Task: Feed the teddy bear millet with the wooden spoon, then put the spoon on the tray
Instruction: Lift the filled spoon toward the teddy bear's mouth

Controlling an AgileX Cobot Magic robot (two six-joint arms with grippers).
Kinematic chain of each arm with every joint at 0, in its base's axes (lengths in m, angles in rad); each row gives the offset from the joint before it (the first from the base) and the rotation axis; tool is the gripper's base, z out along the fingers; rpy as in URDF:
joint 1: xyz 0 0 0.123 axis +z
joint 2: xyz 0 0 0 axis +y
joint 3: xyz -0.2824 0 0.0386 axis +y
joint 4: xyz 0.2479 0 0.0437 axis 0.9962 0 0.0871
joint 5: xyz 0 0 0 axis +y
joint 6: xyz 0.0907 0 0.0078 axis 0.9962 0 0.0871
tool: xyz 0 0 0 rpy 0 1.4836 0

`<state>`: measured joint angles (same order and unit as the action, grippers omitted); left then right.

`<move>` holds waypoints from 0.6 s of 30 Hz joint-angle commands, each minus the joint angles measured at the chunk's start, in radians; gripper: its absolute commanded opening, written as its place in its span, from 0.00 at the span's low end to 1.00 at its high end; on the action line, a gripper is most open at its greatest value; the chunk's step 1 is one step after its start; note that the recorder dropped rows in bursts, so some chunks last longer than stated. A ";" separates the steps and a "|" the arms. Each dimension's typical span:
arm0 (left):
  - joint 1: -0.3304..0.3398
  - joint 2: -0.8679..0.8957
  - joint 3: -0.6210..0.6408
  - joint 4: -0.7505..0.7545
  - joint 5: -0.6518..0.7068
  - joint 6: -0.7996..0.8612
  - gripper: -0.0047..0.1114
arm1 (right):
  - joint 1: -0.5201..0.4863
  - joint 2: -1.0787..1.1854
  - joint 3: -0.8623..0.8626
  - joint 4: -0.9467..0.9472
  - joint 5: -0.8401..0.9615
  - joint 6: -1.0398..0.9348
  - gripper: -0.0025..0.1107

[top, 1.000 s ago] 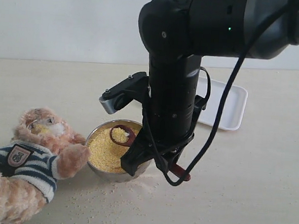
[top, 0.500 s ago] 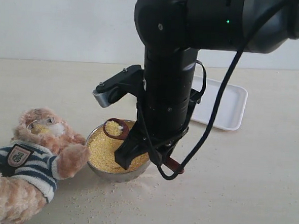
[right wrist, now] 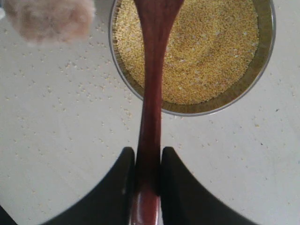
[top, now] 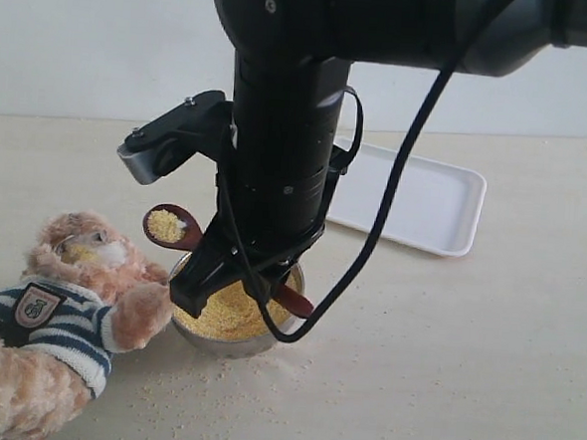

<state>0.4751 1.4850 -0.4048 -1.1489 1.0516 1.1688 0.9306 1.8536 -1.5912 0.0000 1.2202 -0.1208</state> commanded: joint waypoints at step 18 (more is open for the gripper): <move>0.002 -0.008 -0.003 -0.014 0.020 0.002 0.08 | 0.067 0.087 -0.156 -0.009 0.001 -0.009 0.03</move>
<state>0.4751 1.4850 -0.4048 -1.1489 1.0516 1.1688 0.9871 1.9256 -1.7102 0.0000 1.2221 -0.1268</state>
